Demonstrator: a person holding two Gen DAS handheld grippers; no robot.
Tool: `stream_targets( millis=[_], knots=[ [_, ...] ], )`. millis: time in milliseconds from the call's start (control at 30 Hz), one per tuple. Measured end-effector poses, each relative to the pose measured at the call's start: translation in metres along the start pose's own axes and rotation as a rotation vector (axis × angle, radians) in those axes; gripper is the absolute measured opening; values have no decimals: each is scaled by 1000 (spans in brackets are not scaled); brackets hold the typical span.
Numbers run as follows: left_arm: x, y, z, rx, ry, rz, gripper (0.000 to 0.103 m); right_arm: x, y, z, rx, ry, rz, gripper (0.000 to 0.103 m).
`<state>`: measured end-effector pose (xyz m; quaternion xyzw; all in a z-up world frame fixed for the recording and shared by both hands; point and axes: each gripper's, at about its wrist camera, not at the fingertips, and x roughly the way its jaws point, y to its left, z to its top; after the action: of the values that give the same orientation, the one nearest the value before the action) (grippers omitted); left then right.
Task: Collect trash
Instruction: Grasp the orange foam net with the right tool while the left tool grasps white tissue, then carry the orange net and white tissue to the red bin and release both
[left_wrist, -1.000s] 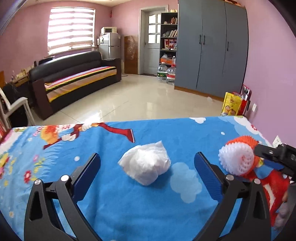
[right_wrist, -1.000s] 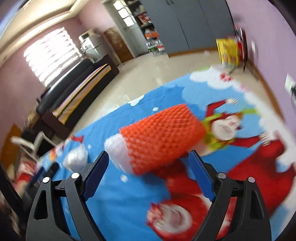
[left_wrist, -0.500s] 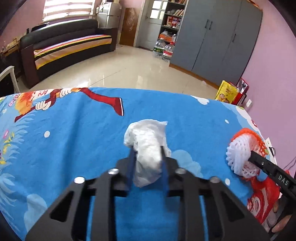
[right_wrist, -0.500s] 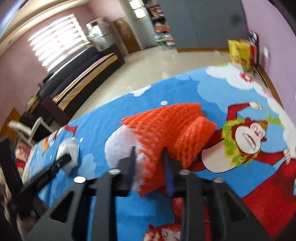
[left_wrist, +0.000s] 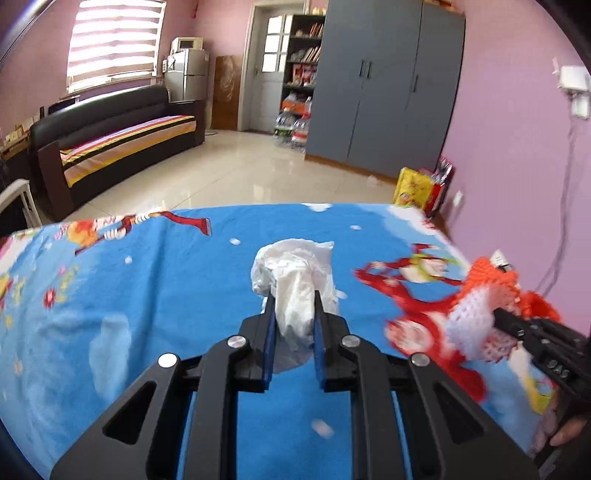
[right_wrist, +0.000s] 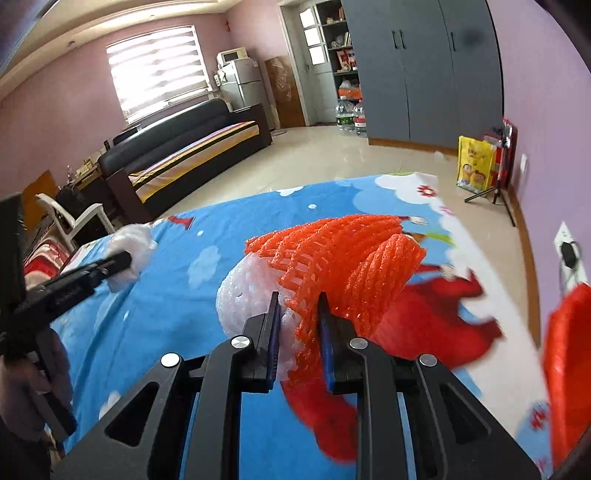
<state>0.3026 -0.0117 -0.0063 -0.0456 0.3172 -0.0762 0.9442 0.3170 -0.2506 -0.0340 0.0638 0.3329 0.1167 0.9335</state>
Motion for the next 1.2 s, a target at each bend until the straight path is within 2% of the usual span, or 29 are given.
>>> stream_targets(
  millis=[233,400,467,533,600,700,900,1200],
  knots=[
    [-62,-59,-50,38,-84,-30,17,-68,-21,-45,-57,-27,-8,20],
    [-84,-96,-77,64,-112,-78,17,-99,-33,-70,-120,-57,-3,20],
    [-93,-114,-86,102,-140,-80,17,-111,-34,-74,-140,-70,8,20],
    [-97,-124,-92,106,-140,-112,17,-121,-32,-77,-179,-95,9,20],
    [-99,-133,-96,122,-135,-126,17,-125,-30,-85,-242,-97,-34,20],
    [-99,-140,-99,163,-155,-101,17,-128,-37,-90,-263,-93,-72,20],
    [-96,-142,-101,154,-161,-109,17,-140,-50,-87,-219,-133,-76,20],
    [-118,-165,-108,241,-266,-147,19,-144,-41,-85,-260,-158,-80,21]
  ],
)
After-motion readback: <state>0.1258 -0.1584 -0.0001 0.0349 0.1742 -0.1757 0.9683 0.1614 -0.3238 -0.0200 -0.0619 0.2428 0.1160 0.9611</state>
